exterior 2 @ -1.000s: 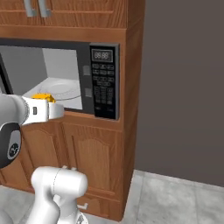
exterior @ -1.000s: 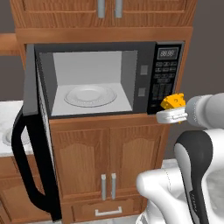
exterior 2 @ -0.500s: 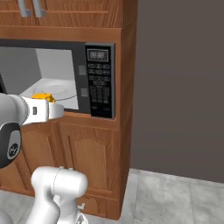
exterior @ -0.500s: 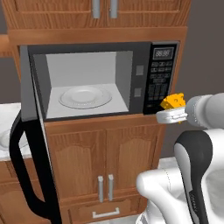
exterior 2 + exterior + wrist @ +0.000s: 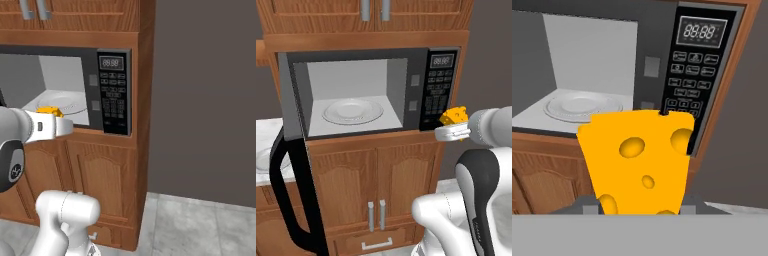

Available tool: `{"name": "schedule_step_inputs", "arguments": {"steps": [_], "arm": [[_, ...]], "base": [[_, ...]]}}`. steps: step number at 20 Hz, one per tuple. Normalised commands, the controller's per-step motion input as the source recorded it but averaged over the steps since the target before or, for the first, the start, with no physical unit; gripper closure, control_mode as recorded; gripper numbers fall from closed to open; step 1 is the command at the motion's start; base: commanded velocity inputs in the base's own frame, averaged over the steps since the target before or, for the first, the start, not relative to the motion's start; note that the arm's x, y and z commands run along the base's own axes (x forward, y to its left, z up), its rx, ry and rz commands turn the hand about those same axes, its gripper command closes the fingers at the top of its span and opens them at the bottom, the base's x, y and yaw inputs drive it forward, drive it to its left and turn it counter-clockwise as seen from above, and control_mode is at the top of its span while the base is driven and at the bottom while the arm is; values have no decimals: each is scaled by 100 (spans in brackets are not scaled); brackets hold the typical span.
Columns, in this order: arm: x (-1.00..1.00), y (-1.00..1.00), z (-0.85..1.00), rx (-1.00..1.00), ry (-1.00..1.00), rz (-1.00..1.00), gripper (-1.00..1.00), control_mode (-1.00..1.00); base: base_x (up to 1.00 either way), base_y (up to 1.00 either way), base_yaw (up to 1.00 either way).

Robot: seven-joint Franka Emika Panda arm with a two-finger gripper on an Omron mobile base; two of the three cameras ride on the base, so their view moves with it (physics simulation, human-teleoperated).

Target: Pick the cheese from the counter and place it in the microwave. Then turn on the microwave.

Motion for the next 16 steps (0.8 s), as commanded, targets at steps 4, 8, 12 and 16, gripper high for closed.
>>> {"name": "schedule_step_inputs", "arguments": {"steps": [4, 8, 12, 16], "arm": [[0, 0, 0, 0, 0, 0, 100, 100], [0, 0, 0, 0, 0, 0, 100, 100], [0, 0, 0, 0, 0, 0, 100, 100], [0, 0, 0, 0, 0, 0, 100, 100]], "base": [[-2, 41, -2], [-11, 39, -2], [-3, 24, -2], [0, 19, -2]]}}
